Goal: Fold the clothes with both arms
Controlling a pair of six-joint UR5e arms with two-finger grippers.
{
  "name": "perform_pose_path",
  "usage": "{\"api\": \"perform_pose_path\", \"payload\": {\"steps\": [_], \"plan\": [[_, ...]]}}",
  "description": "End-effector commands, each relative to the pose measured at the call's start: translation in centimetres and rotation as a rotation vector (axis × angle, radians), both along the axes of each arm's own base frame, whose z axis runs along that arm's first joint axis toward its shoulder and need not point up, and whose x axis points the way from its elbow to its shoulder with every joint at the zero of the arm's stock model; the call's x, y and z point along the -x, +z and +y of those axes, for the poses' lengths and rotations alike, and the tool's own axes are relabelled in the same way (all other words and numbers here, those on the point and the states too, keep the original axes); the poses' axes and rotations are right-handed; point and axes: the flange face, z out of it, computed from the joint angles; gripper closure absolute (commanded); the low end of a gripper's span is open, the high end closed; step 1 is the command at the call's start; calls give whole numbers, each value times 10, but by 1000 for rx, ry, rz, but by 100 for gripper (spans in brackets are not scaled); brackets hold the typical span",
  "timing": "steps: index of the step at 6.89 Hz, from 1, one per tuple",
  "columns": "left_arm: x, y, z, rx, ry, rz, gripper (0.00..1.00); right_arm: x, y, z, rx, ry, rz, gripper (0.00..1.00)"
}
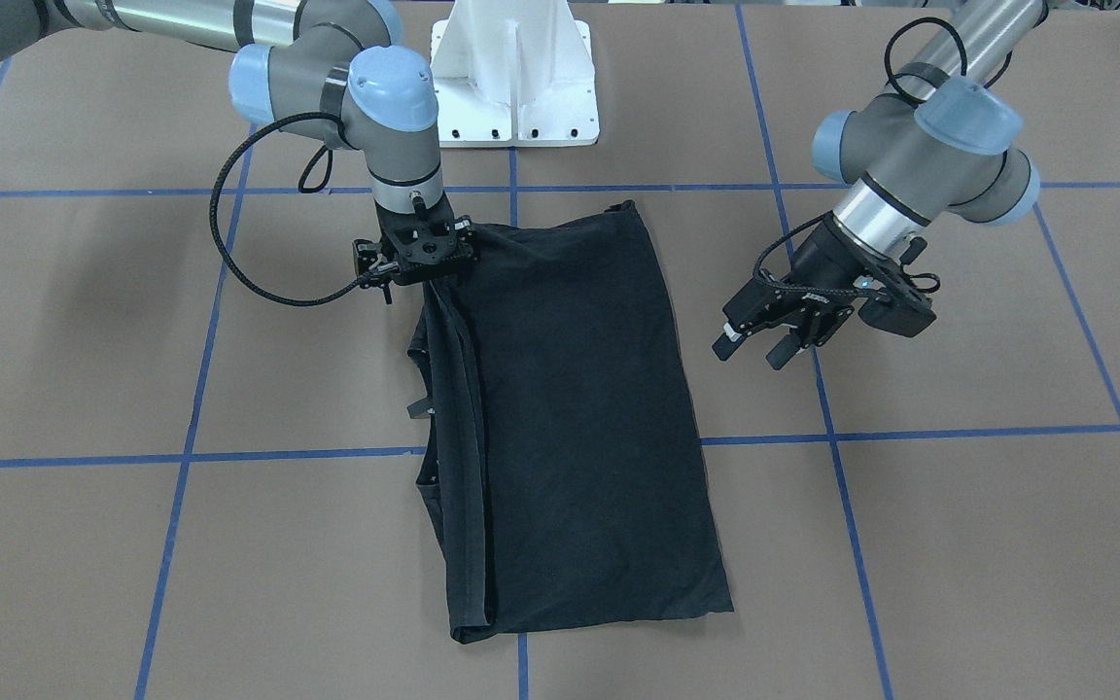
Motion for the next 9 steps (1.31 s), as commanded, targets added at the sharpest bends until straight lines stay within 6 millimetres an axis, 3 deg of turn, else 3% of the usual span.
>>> {"api": "perform_pose_path", "payload": {"steps": [1, 5, 6, 7, 9], "plan": [[0, 0, -1, 0, -1, -1, 0, 0, 6, 1, 9, -7, 9, 0], [1, -1, 0, 1, 2, 2, 0, -4, 29, -7, 17, -3, 46, 0], [0, 0, 0, 1, 2, 0, 0, -14, 37, -18, 30, 12, 54, 0], [0, 1, -1, 2, 2, -1, 0, -39, 58, -37, 80, 28, 59, 0], [-1, 2, 0, 3, 4, -2, 0, -65, 71, -58, 74, 17, 68, 0]]}}
